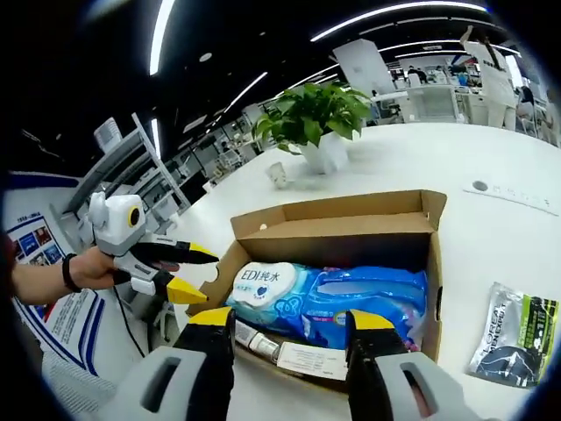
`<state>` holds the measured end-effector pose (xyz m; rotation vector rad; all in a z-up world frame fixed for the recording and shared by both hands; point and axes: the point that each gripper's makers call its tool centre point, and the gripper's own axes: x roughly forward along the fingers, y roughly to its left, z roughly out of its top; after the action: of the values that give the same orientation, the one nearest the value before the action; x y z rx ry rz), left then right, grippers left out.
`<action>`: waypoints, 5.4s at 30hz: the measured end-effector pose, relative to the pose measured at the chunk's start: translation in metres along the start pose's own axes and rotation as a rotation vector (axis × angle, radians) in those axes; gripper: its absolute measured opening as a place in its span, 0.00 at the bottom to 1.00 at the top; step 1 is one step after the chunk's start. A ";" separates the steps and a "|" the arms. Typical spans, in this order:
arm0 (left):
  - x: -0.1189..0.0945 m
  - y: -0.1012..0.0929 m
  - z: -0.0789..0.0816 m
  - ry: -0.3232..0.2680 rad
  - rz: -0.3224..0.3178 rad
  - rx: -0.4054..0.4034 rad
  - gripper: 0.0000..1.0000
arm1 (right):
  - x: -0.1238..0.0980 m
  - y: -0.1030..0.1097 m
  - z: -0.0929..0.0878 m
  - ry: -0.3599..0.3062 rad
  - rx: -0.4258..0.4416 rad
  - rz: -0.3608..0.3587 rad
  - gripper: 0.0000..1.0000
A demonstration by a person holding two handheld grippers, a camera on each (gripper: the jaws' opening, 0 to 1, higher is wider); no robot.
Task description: Operate the shoe box by opening the lid, removing the specified soft item, and placing it in the target area until the item is outside and the box remains undamaged.
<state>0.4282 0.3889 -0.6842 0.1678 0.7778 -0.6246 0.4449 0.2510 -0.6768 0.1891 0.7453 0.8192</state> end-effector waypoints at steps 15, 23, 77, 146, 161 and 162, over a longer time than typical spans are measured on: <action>0.011 0.010 0.001 0.039 -0.024 0.069 0.51 | 0.033 0.014 0.021 0.099 -0.182 0.027 0.50; 0.015 0.013 -0.001 0.052 -0.038 0.094 0.53 | 0.053 0.021 0.021 0.190 -0.316 0.046 0.52; 0.072 0.006 -0.031 0.337 -0.178 0.594 0.56 | 0.114 0.010 -0.046 0.574 -0.949 0.196 0.62; 0.034 -0.035 0.036 0.242 -0.303 0.895 0.57 | 0.066 0.040 0.001 0.490 -1.040 0.219 0.54; 0.041 -0.067 0.048 0.232 -0.332 0.949 0.57 | 0.035 0.025 -0.004 0.462 -1.007 0.176 0.54; 0.042 -0.068 0.048 0.233 -0.333 0.950 0.57 | 0.033 0.023 -0.006 0.463 -1.006 0.176 0.54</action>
<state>0.4401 0.2971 -0.6737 1.0080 0.6823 -1.2787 0.4421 0.2897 -0.6884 -0.8712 0.6640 1.3357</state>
